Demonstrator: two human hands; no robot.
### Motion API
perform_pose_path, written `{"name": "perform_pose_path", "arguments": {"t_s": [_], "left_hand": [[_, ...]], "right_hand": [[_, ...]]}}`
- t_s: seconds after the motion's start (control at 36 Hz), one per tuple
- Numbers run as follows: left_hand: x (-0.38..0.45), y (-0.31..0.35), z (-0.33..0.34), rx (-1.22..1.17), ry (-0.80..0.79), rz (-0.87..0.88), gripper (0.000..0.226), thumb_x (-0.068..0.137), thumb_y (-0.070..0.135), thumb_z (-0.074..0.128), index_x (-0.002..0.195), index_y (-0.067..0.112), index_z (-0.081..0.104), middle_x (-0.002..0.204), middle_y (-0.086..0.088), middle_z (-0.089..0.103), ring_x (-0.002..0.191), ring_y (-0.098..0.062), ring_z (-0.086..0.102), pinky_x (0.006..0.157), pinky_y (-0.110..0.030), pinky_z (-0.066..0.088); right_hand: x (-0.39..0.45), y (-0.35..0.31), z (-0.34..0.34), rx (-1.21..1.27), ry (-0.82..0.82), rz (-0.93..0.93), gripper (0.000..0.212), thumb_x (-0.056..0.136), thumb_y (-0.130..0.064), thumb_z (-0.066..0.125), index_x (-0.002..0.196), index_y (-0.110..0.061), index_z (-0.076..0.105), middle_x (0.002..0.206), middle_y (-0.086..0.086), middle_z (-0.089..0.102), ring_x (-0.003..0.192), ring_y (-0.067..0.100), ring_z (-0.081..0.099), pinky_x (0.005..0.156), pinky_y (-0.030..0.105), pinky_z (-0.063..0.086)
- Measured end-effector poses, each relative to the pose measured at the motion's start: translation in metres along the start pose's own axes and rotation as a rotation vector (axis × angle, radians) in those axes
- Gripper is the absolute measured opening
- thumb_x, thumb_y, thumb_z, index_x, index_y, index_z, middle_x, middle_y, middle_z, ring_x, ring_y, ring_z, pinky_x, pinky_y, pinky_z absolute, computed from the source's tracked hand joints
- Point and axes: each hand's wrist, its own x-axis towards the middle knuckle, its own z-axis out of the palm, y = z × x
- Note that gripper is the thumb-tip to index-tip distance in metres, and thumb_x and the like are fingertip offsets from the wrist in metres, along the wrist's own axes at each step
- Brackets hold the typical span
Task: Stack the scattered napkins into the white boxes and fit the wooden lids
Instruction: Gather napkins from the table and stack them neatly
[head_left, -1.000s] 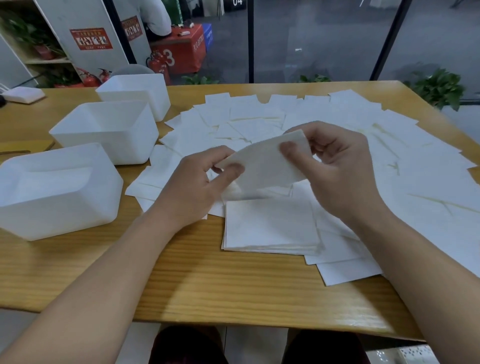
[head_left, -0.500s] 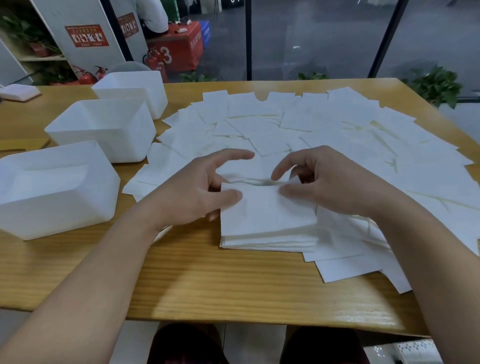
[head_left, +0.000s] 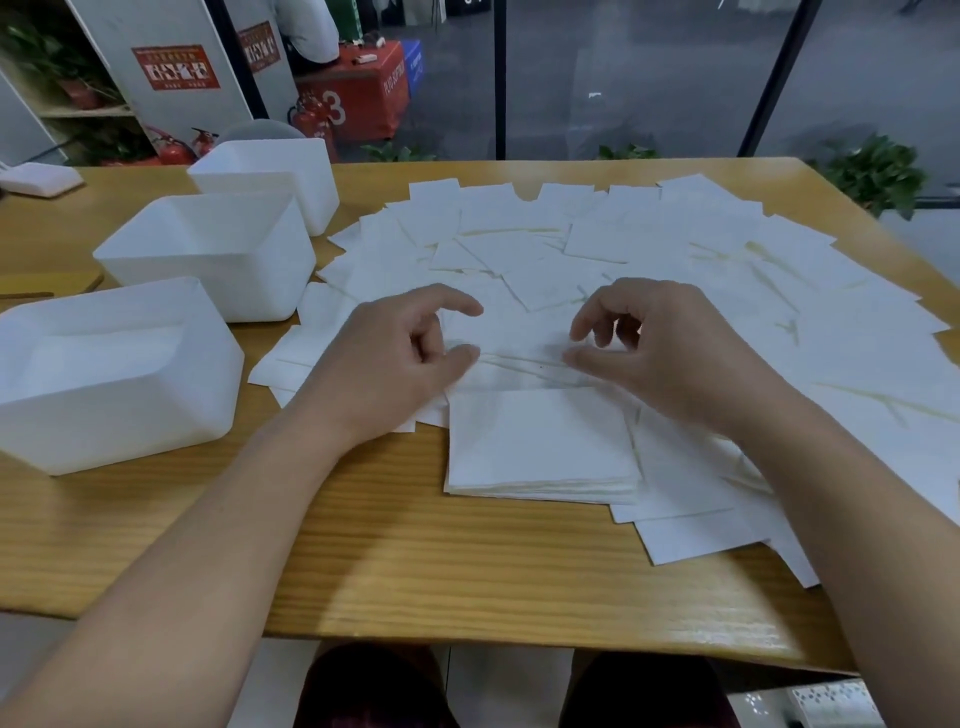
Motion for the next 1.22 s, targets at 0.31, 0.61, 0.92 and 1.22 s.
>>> {"name": "perform_pose_path", "arguments": {"t_s": [0.31,0.61,0.92,1.22], "left_hand": [[0.007,-0.022,0.014,0.269,-0.021,0.023,0.023,0.102,0.036,0.074,0.125,0.037,0.075,0.135,0.026,0.063,0.131,0.003,0.048,0.102,-0.013,0.036],[0.007,-0.017,0.011,0.203,0.095,0.091,0.008,0.103,0.032,0.074,0.109,0.032,0.080,0.116,0.022,0.074,0.124,-0.007,0.057,0.097,-0.019,0.043],[0.003,-0.005,0.009,-0.010,0.210,0.148,0.009,0.104,0.027,0.075,0.110,0.025,0.082,0.102,0.015,0.077,0.099,-0.018,0.067,0.081,-0.030,0.053],[0.002,0.006,-0.001,-0.393,-0.038,-0.025,0.014,0.102,0.021,0.076,0.115,0.019,0.081,0.058,-0.008,0.038,0.057,-0.025,0.030,0.059,-0.021,0.037]], "right_hand": [[0.003,0.004,0.026,-0.104,-0.016,-0.091,0.009,0.096,-0.019,0.076,0.091,-0.026,0.078,0.096,-0.012,0.065,0.087,0.009,0.059,0.078,0.041,0.053],[-0.001,-0.005,0.014,0.019,-0.029,-0.124,0.010,0.103,-0.022,0.067,0.097,-0.030,0.069,0.100,-0.015,0.064,0.099,0.010,0.058,0.070,0.015,0.038],[-0.004,-0.012,0.007,0.207,0.145,-0.140,0.010,0.103,-0.024,0.074,0.096,-0.027,0.079,0.091,-0.013,0.074,0.084,0.009,0.061,0.072,0.021,0.044],[-0.003,-0.009,-0.021,0.371,-0.200,0.139,0.011,0.101,-0.027,0.076,0.096,-0.020,0.082,0.063,0.012,0.059,0.056,0.018,0.051,0.060,0.034,0.040]]}}
